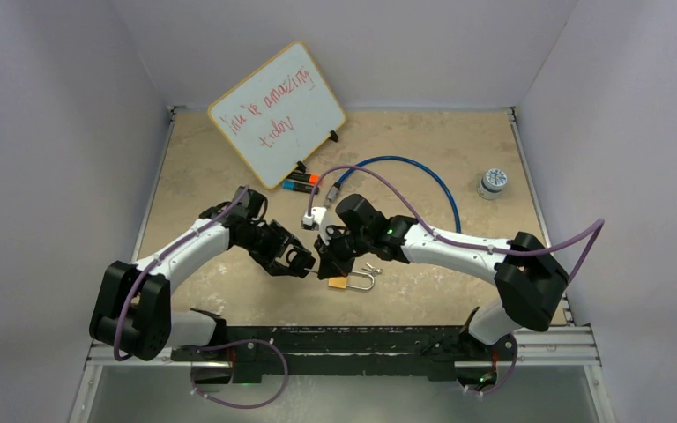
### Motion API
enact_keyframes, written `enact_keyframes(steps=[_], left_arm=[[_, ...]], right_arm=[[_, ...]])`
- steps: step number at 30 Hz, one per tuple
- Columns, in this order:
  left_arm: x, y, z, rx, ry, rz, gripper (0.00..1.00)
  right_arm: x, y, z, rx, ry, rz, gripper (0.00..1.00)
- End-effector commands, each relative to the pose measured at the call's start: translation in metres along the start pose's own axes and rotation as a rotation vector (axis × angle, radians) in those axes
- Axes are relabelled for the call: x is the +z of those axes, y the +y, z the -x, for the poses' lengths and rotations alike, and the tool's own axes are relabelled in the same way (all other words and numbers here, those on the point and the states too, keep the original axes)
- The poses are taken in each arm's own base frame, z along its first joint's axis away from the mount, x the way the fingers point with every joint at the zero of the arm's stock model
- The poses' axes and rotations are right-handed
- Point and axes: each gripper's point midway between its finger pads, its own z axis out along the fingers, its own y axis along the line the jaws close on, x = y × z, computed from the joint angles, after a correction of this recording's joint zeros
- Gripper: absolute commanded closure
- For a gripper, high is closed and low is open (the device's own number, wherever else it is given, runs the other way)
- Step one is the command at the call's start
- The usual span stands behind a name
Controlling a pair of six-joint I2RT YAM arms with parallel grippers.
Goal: Unlock with the key
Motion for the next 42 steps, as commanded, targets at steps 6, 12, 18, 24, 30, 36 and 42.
enact_keyframes(steps=[6,12,18,24,30,36,42], left_arm=[[-0.010,-0.013,-0.011,-0.043,0.043,-0.063,0.92],[-0.010,-0.014,-0.010,-0.045,0.041,-0.065,0.92],[-0.009,-0.012,-0.010,-0.047,0.042,-0.062,0.92],[-0.009,-0.012,-0.009,-0.047,0.037,-0.062,0.92],[-0.009,-0.012,-0.009,-0.048,0.039,-0.062,0.92],[-0.010,-0.013,-0.009,-0.045,0.038,-0.067,0.92],[-0.011,-0.013,-0.010,-0.046,0.036,-0.067,0.92]], right_arm=[[0.001,-0.007,0.001,-0.063,0.016,-0.031,1.00],[0.001,0.000,0.003,-0.071,0.002,0.002,1.00],[0.001,0.003,0.004,-0.075,-0.004,0.015,1.00],[-0.002,0.011,0.007,-0.091,-0.034,0.044,1.00],[0.000,0.009,0.006,-0.081,-0.025,0.041,1.00],[0.003,0.003,0.002,-0.074,-0.003,0.013,1.00],[0.005,-0.011,-0.002,-0.058,0.016,-0.062,1.00]])
